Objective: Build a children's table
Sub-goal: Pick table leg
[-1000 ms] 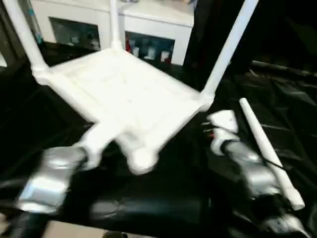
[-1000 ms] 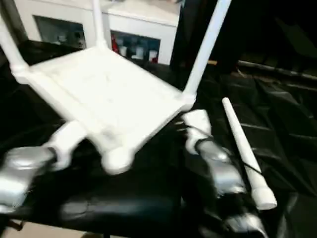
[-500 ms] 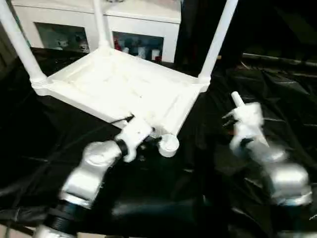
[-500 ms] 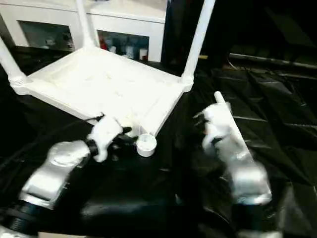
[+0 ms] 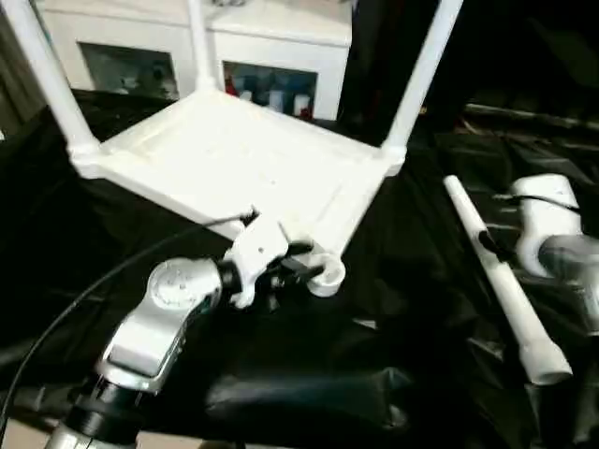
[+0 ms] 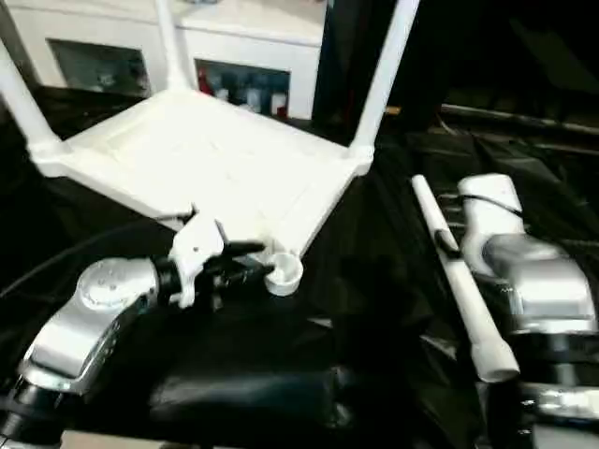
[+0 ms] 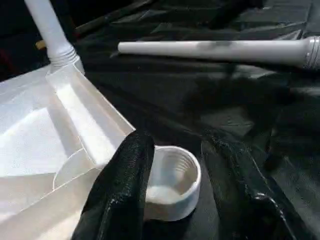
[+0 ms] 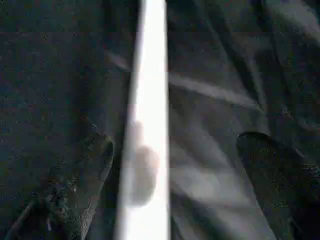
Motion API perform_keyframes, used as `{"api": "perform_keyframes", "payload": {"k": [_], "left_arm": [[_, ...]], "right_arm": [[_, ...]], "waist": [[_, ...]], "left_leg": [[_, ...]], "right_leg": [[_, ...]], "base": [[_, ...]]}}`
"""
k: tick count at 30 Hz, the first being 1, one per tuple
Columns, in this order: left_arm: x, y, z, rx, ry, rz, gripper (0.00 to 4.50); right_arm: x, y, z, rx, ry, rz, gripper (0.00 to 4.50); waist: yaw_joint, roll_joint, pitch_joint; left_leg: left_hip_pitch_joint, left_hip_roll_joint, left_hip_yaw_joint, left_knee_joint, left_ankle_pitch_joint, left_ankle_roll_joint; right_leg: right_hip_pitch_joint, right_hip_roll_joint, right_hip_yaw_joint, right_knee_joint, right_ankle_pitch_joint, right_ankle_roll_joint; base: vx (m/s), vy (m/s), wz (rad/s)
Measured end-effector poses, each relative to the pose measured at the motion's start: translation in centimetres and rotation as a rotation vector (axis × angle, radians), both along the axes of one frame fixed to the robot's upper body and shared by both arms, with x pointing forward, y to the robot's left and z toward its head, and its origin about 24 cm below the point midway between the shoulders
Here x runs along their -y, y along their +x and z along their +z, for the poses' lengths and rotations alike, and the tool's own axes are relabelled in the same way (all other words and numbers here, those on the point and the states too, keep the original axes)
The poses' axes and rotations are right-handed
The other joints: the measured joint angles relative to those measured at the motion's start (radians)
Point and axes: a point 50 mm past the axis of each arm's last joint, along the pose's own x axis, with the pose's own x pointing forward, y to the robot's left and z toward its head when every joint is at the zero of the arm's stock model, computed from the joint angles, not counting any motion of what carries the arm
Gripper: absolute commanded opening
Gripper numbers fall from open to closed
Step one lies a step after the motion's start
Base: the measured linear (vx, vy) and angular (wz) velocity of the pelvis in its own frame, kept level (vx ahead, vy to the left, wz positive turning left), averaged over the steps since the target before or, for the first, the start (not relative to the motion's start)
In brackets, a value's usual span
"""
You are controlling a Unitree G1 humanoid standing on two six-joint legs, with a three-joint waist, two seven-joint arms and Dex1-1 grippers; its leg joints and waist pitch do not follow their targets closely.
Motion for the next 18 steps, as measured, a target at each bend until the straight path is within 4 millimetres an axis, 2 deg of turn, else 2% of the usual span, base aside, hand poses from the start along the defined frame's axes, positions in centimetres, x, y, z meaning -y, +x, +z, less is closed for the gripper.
{"api": "perform_keyframes", "payload": {"k": [3,9,14,18], "left_arm": [[-0.4,-0.1,-0.2,-0.005,0.018,0.006,1.95],[-0.4,-0.3,-0.6,-0.024,0.042,-0.004,1.95],[-0.4,-0.4,-0.5,-0.032,0.045,-0.025,1.95],[-0.3,-0.5,-0.3,-0.025,0.049,-0.034,1.95]], "right_arm": [[0.8,-0.5,-1.0,-0.077,0.037,-0.028,4.40],[0.4,-1.2,-3.2,-0.189,0.211,-0.006,4.40],[0.2,-1.7,-3.9,-0.256,0.282,-0.002,4.40],[-0.7,-1.8,-4.0,-0.290,0.338,0.039,4.40]], "waist": [[-0.001,0.000,0.000],[0.004,0.000,0.000],[0.006,0.000,0.000],[0.005,-0.001,0.000]], "left_leg": [[0.000,0.000,0.000,0.000,0.000,0.000],[-0.001,0.000,0.000,0.005,-0.001,0.002],[-0.001,0.000,0.000,0.007,-0.001,0.002],[0.000,0.001,0.000,0.007,-0.001,0.002]], "right_leg": [[0.000,0.000,0.000,0.000,0.000,0.000],[0.000,0.000,0.001,0.001,0.000,-0.001],[0.001,0.000,0.001,0.002,0.002,-0.001],[0.001,0.000,0.001,0.002,0.002,-0.001]], "base": [[0.000,0.000,0.00],[0.000,0.000,0.00],[0.000,0.000,0.00],[0.000,0.000,0.00]]}}
